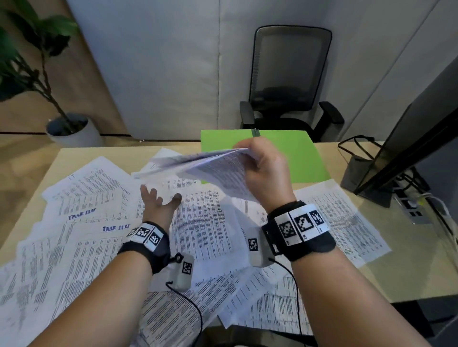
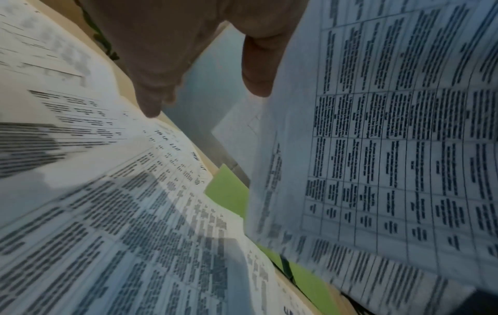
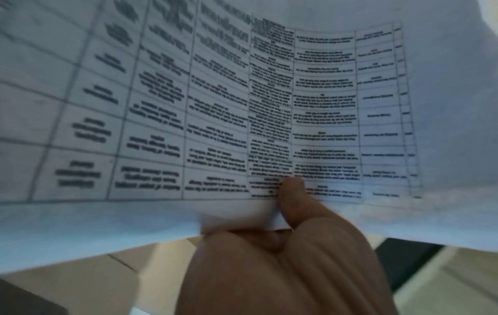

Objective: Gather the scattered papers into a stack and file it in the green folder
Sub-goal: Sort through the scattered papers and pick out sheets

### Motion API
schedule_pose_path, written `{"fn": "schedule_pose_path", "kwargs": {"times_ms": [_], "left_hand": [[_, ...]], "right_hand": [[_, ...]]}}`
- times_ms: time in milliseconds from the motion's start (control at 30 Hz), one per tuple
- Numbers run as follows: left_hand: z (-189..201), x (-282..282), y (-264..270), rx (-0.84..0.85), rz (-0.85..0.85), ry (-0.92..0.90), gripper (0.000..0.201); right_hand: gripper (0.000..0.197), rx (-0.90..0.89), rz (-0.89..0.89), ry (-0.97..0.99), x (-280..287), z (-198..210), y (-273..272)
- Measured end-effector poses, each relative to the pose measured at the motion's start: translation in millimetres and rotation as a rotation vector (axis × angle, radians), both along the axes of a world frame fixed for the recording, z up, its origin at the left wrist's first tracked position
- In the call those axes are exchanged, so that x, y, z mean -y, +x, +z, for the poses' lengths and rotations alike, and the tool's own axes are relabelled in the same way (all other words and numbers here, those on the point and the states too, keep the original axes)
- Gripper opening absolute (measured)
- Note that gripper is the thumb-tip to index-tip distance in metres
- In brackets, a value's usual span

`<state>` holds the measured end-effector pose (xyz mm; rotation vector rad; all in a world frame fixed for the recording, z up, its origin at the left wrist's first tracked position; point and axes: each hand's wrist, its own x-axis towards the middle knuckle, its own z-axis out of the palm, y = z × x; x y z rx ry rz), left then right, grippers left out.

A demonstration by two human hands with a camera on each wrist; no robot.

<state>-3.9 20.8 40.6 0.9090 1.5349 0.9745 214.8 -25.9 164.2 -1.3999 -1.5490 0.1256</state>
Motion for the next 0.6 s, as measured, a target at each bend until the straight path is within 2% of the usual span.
{"fn": "schedule_pose_path", "kwargs": {"times_ms": [100,167,267,333,400,467,500,533,600], "left_hand": [[-3,5,-13,0.084,-0.042,-0.058,0.084],[-5,7,-21,0.106,-0.067,-0.07,0.073],[-8,13,-32,0.041,-0.073,-0.014,0.044],[-10,14,-40,-0.023,-0.051,-0.023,0.036],[-13,12,-47,-0.06,-0.075,-0.042,0.038],[-22,9,-54,-0.085,-0.061,-0.058,0.039],[-21,10,-54,-0.122,-0.052,-0.066,0.032],[-24,12,-56,-0.163,-0.056,-0.098,0.026],[-30,19,-56,-0.218,-0.121,-0.207,0.03]], "right_hand": [[0.024,-0.391,-0.042,-0.223,-10,-22,3],[0.024,-0.59,-0.082,-0.335,-13,-37,6],[0.022,-0.768,-0.102,-0.452,-10,-53,8],[0.009,-0.804,-0.102,-0.511,-8,-64,8],[0.027,-0.734,-0.156,-0.521,-9,-78,10],[0.031,-0.453,-0.259,-0.582,-12,-93,19],[0.036,-0.321,-0.286,-0.638,-12,-99,24],[0.037,-0.218,-0.29,-0.684,-11,-108,29],[0.028,-0.124,-0.262,-0.832,-4,-128,37]]}}
